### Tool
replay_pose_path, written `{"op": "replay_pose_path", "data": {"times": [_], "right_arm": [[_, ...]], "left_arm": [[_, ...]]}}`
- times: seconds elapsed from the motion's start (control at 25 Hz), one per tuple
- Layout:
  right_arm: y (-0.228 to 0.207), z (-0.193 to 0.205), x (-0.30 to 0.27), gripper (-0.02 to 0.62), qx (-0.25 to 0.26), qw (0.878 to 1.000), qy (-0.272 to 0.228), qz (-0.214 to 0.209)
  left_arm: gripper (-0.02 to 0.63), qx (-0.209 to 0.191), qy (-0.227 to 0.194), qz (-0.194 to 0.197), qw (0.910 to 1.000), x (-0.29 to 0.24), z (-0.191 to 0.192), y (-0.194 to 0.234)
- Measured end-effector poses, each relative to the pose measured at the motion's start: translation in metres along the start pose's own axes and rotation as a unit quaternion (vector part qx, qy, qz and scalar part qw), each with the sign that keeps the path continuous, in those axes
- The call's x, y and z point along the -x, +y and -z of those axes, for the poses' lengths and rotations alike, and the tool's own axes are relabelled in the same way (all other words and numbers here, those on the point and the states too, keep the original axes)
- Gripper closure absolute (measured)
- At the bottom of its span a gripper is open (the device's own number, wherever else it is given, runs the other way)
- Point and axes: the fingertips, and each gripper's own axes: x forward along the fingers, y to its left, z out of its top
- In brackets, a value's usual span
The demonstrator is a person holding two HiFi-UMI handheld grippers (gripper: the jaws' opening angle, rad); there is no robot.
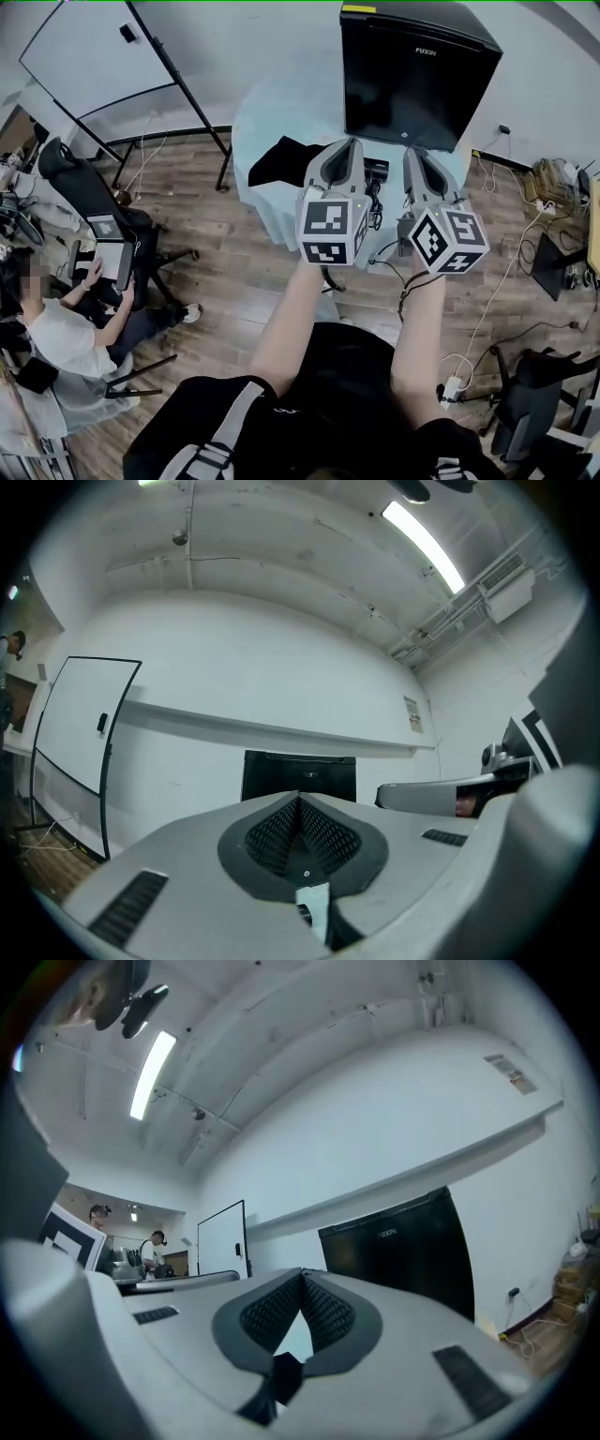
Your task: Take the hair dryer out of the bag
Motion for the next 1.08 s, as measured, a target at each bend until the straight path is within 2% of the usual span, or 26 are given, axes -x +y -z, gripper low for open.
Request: {"op": "replay_pose_path", "data": {"times": [0.4,1.08], "right_arm": [[-0.011,0.006,0.004,0.592,0.017,1.000,0.010,0.012],[-0.014,0.006,-0.010,0.592,0.029,0.999,0.016,0.001]], "left_arm": [[0.592,-0.017,0.002,0.016,0.9997,-0.005,0.005,-0.016],[0.592,-0.020,0.010,0.012,0.9997,-0.019,0.010,-0.009]]}}
